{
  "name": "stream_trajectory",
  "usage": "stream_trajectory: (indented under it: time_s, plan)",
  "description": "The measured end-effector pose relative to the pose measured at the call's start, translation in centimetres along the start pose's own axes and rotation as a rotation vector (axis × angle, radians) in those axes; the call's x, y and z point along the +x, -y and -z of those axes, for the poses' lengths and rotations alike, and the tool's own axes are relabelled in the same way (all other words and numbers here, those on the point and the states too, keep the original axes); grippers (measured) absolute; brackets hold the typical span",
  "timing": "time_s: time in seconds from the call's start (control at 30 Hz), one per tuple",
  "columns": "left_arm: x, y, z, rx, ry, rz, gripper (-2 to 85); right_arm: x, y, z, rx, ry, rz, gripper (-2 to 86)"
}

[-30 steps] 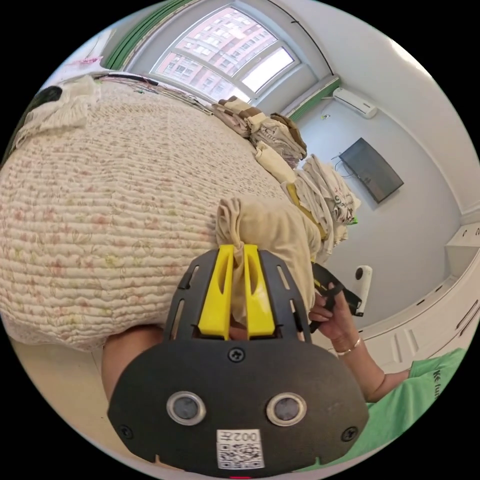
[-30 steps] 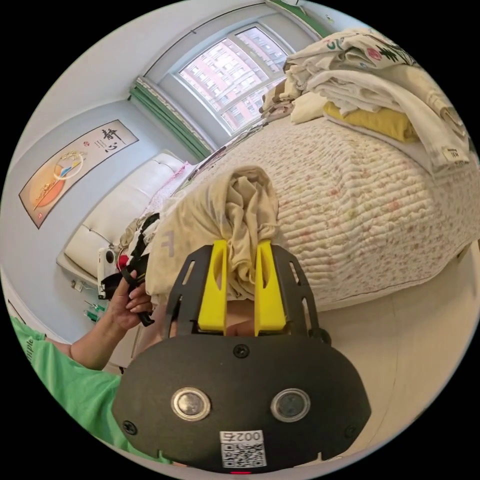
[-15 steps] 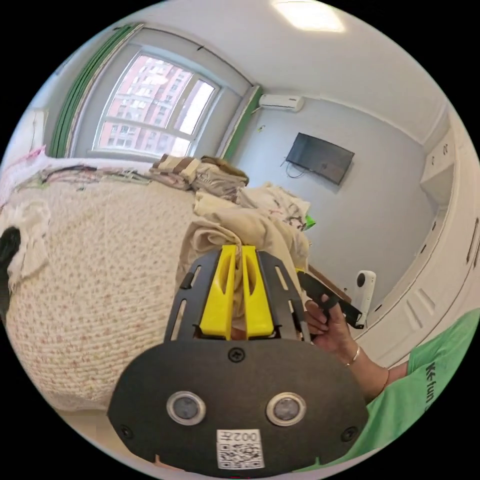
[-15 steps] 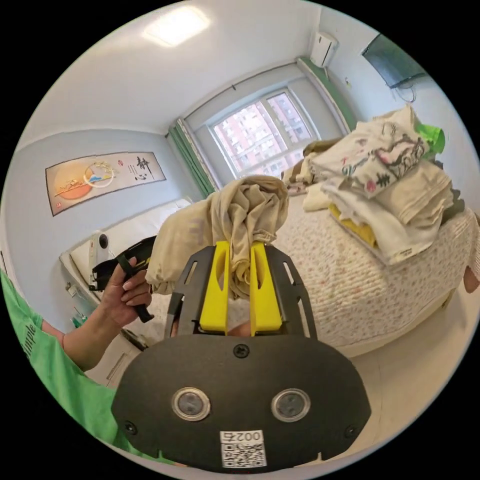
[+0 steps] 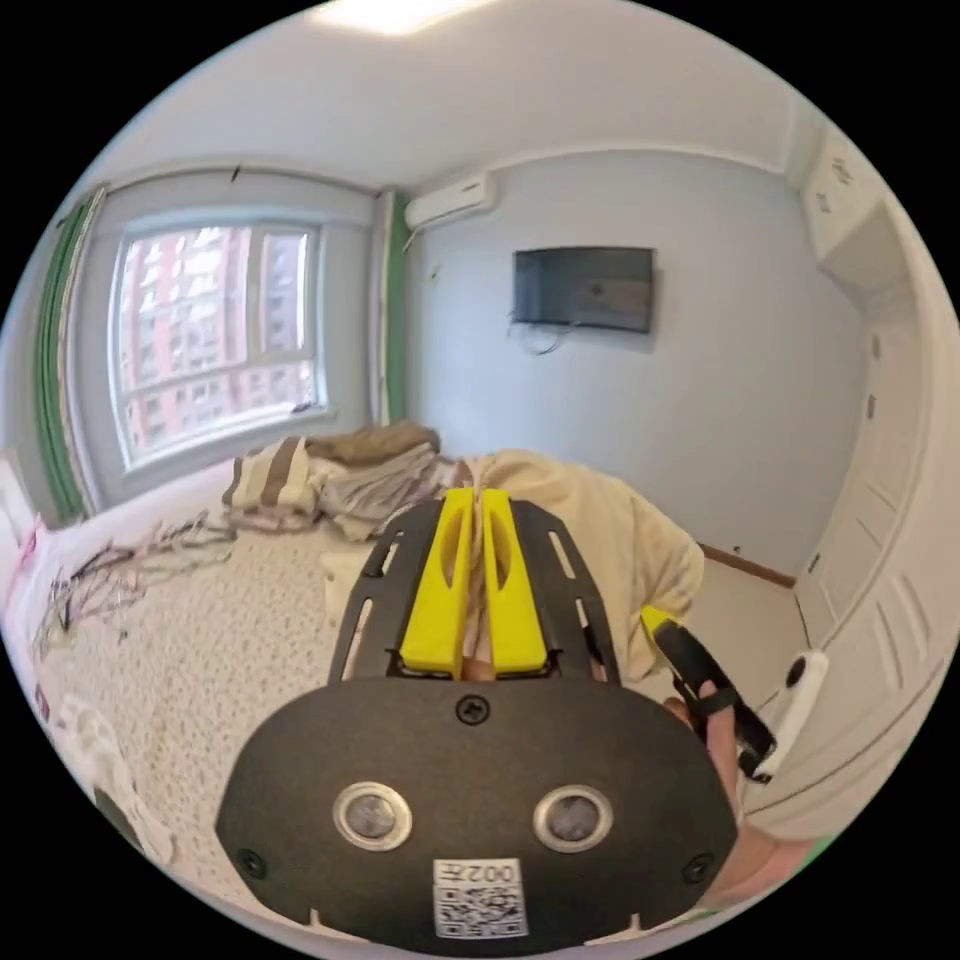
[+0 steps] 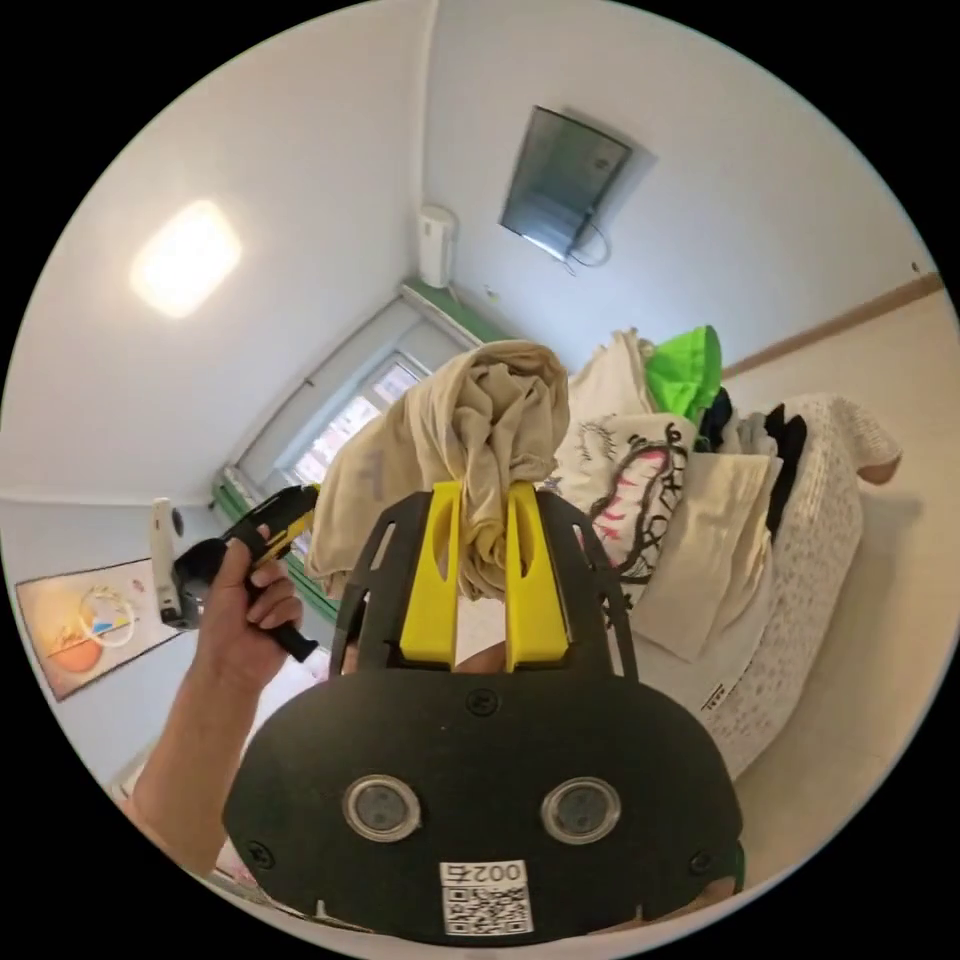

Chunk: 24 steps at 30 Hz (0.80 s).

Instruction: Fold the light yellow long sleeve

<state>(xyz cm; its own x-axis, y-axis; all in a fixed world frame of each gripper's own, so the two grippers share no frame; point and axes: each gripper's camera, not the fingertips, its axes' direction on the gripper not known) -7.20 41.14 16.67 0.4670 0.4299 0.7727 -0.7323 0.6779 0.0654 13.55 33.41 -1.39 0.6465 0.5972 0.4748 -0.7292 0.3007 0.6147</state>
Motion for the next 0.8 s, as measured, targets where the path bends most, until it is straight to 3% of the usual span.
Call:
stream_trajectory:
  time_s: [0.07, 0.1, 0.2, 0.37, 0.43, 0.67, 0.8]
  plan:
    - [-2.4, -0.5, -1.2, -0.026, 0.204, 0.305, -1.0, 0.4, 0.9, -4.1, -0.133, -0.136, 0.043, 8.9]
    - [-2.7, -1.0, -1.1, -0.023, 0.198, 0.334, -1.0, 0.6, 0.7, -5.8, -0.188, -0.213, 0.098, 9.5]
    - [-2.6, -4.6, 0.7, 0.045, 0.041, 0.203, -1.0, 0.4, -1.4, -4.0, -0.053, -0.187, 0.249, 10.7]
    - [-3.0, -15.5, 5.3, 0.075, 0.179, 0.014, -0.9, -5.8, -4.8, 0.0, 0.227, -0.203, 0.506, 9.9]
    - [-3.9, -19.1, 6.6, 0.048, 0.171, 0.042, -0.9, -9.4, -5.7, -1.0, 0.199, -0.116, 0.653, 9.6]
    - [-3.7, -32.0, 13.0, -0.031, 0.225, 0.111, -0.9, -21.7, -9.1, -16.1, -0.293, -0.255, 1.260, 20.3]
    - [-3.3, -36.2, 15.7, -0.131, 0.300, 0.082, -0.9, -22.3, -12.3, -25.0, -0.549, -0.510, 1.513, 19.9]
